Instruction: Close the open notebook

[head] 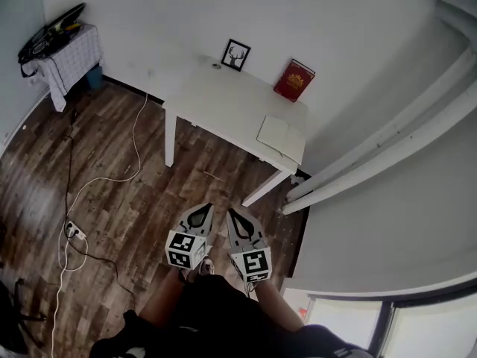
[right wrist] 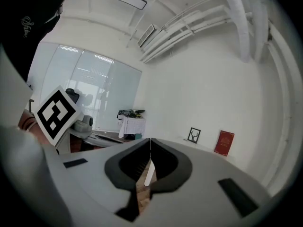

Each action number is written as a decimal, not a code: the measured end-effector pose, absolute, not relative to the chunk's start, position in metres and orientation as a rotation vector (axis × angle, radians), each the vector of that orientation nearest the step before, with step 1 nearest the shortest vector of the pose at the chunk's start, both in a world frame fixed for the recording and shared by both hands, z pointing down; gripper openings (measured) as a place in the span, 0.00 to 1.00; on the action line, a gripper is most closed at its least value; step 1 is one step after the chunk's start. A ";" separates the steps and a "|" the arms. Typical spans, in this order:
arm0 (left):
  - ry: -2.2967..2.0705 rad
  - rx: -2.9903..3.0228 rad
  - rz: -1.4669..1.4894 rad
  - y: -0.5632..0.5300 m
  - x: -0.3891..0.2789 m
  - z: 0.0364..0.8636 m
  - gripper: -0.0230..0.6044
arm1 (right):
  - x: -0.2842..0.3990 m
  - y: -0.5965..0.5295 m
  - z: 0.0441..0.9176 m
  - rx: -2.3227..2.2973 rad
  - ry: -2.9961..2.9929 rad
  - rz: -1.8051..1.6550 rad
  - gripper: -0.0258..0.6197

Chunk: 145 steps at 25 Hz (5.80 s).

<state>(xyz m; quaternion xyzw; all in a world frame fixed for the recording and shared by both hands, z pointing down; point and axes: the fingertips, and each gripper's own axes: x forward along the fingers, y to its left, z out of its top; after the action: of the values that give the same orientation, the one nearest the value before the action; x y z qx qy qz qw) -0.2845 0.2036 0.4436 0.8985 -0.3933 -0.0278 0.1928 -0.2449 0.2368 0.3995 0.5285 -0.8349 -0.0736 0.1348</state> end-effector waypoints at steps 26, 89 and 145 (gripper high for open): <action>-0.834 2.685 0.178 -0.005 -0.137 0.434 0.04 | -0.115 -0.002 0.379 1.749 -2.256 -0.307 0.08; -0.210 2.565 0.910 -0.208 0.258 0.604 0.04 | 0.369 -0.219 0.638 1.990 -1.831 0.921 0.09; -0.421 2.553 0.669 -0.247 0.160 0.579 0.04 | 0.305 -0.274 0.557 1.829 -1.832 0.638 0.10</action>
<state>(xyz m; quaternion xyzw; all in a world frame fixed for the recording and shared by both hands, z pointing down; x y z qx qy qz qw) 0.1597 -0.2471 0.5786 0.9291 -0.1533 0.2434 0.2324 0.3049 -0.2744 0.5575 0.6665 -0.6679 0.2327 0.2355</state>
